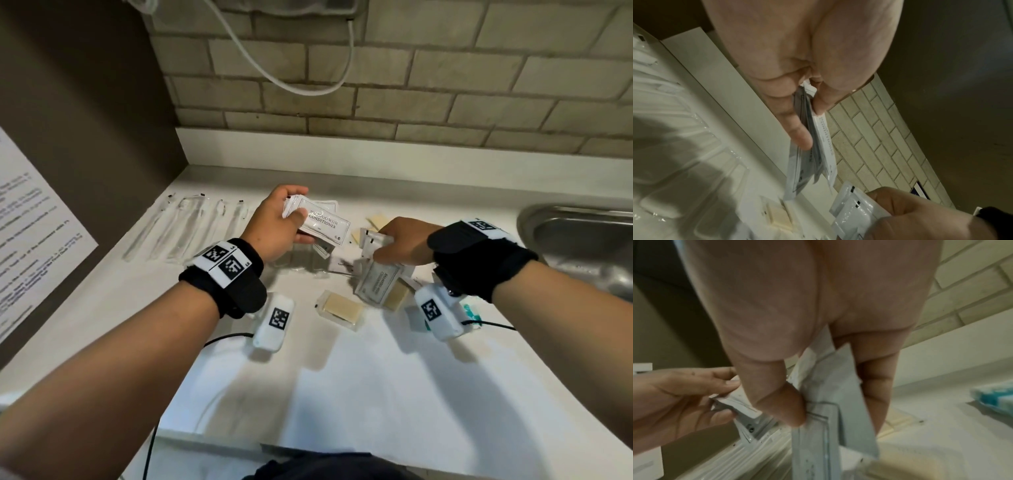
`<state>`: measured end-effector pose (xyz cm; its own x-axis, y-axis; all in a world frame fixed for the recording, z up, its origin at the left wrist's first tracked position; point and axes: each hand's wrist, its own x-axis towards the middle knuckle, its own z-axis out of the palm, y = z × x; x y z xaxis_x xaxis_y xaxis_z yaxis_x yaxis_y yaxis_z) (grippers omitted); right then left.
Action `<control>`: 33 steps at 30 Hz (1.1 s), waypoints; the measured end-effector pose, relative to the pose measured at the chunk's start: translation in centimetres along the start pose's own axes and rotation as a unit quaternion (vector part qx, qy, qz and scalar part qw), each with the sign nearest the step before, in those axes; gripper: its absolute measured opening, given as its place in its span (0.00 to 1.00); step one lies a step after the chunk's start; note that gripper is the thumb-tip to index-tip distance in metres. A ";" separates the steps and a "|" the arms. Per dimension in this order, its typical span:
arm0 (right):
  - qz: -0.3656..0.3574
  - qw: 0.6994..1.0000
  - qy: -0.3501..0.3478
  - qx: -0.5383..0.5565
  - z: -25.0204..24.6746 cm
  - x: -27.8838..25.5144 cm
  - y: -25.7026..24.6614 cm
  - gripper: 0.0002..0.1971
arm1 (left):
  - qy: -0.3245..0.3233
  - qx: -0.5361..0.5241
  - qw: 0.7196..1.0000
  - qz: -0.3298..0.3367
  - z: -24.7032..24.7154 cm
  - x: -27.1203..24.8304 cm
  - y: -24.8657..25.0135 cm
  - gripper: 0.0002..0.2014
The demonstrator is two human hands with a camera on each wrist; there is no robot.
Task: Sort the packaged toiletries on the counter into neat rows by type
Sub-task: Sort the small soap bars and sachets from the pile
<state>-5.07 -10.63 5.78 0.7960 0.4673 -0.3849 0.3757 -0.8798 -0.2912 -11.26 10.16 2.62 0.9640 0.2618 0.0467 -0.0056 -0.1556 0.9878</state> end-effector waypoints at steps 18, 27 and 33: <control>0.061 0.993 -0.077 0.069 3.9 -1.7 0.7 0.14 | -0.029 0.011 0.999 -0.017 1.3 0.3 -1.5 0.14; -0.007 1.000 -0.010 -0.028 4.1 -0.6 0.9 0.18 | -0.034 0.030 0.998 -0.049 1.7 0.4 -2.3 0.14; -0.039 0.996 0.026 -0.082 5.1 0.0 1.1 0.07 | -0.035 0.031 0.997 -0.059 1.8 0.5 -2.2 0.14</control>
<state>-7.07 -11.19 1.00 0.7827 0.5337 -0.3203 0.5068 -0.8452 -0.1697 -10.32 8.92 0.16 0.9733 0.2142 -0.0821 0.1234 -0.1874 0.9745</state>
